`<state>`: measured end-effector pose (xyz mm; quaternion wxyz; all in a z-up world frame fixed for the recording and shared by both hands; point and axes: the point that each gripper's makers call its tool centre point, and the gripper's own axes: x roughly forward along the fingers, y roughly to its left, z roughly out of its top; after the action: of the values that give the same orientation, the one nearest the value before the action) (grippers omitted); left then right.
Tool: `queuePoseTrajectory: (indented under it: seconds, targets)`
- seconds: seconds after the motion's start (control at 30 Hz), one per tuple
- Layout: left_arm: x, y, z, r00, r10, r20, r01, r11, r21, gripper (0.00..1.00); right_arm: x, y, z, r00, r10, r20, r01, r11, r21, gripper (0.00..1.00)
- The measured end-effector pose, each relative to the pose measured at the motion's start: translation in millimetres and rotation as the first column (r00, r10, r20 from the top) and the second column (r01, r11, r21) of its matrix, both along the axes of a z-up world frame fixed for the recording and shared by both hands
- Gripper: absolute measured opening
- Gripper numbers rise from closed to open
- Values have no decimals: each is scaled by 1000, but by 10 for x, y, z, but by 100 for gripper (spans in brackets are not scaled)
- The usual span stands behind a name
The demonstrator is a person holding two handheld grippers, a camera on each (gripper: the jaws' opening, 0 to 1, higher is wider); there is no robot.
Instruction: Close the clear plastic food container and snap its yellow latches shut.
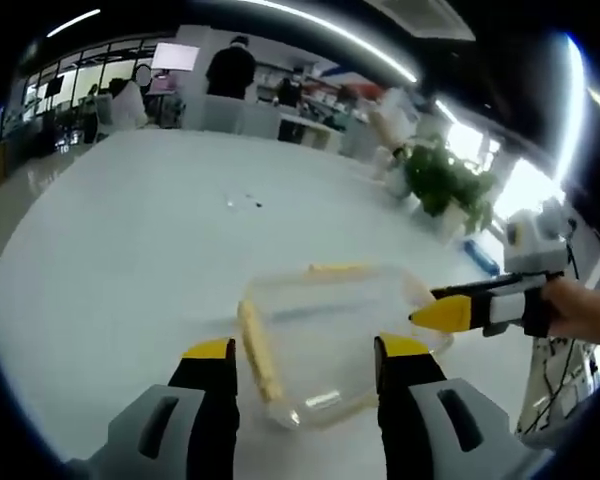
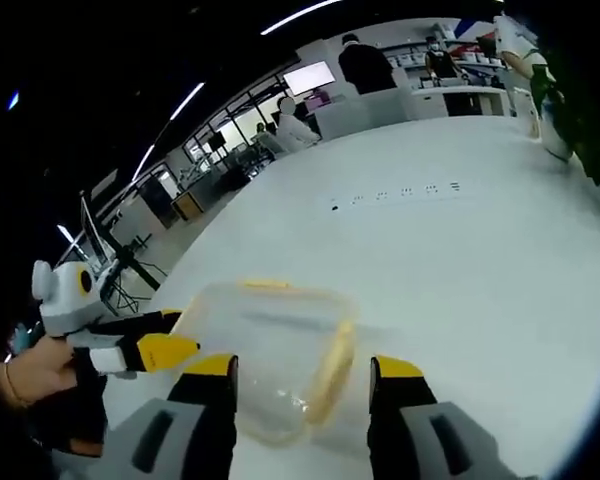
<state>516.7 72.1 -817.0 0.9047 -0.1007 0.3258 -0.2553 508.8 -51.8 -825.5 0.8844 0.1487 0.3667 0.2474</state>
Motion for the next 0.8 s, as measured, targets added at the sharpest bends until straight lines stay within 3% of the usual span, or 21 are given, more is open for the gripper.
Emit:
queuePoseTrajectory:
  seconds: [0.07, 0.3, 0.8]
  targets:
    - [-25, 30, 18, 1000, -5, 4, 5, 1000, 2, 57, -19, -20, 51, 1000, -7, 13, 7, 1000, 11, 52]
    - [-168, 4, 162, 998, -62, 32, 63, 998, -4, 57, -165, -19, 161, 996, 64, 59, -61, 997, -57, 53]
    - [-427, -76, 117, 994, -103, 19, 103, 994, 22, 61, -437, 9, 206, 993, 101, 62, -96, 992, -78, 54]
